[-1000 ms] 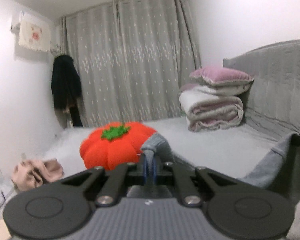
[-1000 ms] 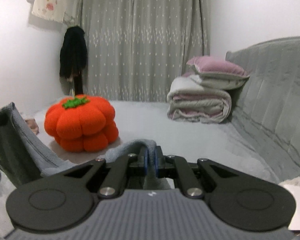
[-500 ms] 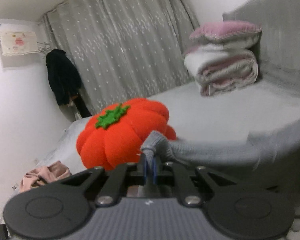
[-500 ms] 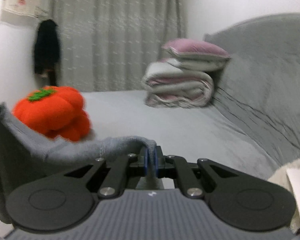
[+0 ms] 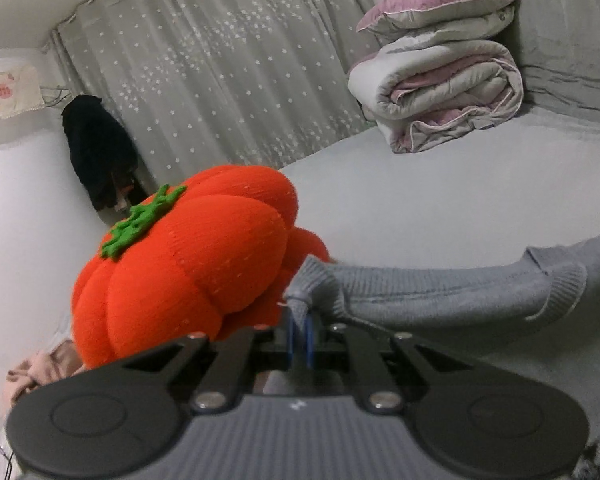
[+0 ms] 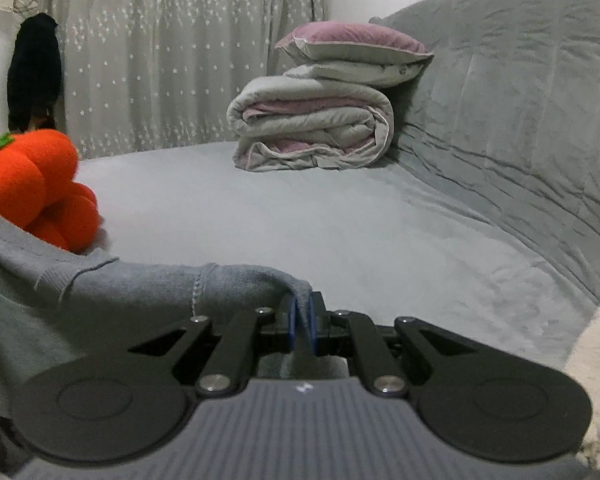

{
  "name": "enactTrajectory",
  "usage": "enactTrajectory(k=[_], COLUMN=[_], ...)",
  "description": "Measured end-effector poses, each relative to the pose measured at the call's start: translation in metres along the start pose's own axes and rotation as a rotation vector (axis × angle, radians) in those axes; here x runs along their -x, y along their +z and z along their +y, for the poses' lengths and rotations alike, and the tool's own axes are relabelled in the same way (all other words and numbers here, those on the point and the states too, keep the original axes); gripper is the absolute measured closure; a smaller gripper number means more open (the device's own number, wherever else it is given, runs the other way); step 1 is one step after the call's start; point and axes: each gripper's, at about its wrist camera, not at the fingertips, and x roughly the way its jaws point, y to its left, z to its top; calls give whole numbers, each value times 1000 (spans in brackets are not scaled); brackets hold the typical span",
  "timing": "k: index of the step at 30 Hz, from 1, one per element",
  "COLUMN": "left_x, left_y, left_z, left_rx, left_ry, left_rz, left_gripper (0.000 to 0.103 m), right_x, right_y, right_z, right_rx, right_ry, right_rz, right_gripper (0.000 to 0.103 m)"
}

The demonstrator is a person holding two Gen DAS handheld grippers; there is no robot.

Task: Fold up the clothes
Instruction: 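Lift the sweater with both grippers and shake it out in the air, then lay the sweater flat on the bed and open both grippers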

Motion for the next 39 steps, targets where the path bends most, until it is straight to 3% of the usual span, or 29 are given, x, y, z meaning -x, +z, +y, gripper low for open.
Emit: enactTrajectory(k=[7, 10, 11, 12, 14, 16, 17, 23, 39], left_x=[-44, -50, -50, -49, -46, -41, -39, -22, 38], left_y=[-10, -19, -22, -25, -30, -35, -36, -53, -121], left_z=[-23, -28, -29, -29, -30, -28, -27, -12, 52], left_rx=[22, 24, 15, 6, -13, -22, -24, 29, 267], left_ry=[1, -9, -7, -3, 6, 6, 3, -24, -151], left_rz=[37, 49, 52, 54, 56, 66, 80, 153, 330], left_gripper=[95, 86, 82, 68, 50, 44, 42, 29, 26], right_x=[-36, -43, -45, -46, -46, -44, -42, -17, 46], right_y=[-12, -17, -18, -19, -18, -18, -18, -18, -35], right_z=[4, 9, 12, 14, 16, 17, 16, 24, 33], right_rx=[28, 43, 50, 56, 63, 57, 49, 42, 42], right_ry=[-11, -5, -1, 2, -1, 2, 5, 37, 110], right_rz=[36, 57, 69, 80, 90, 102, 107, 119, 203], right_gripper=[95, 94, 91, 88, 87, 68, 48, 44, 39])
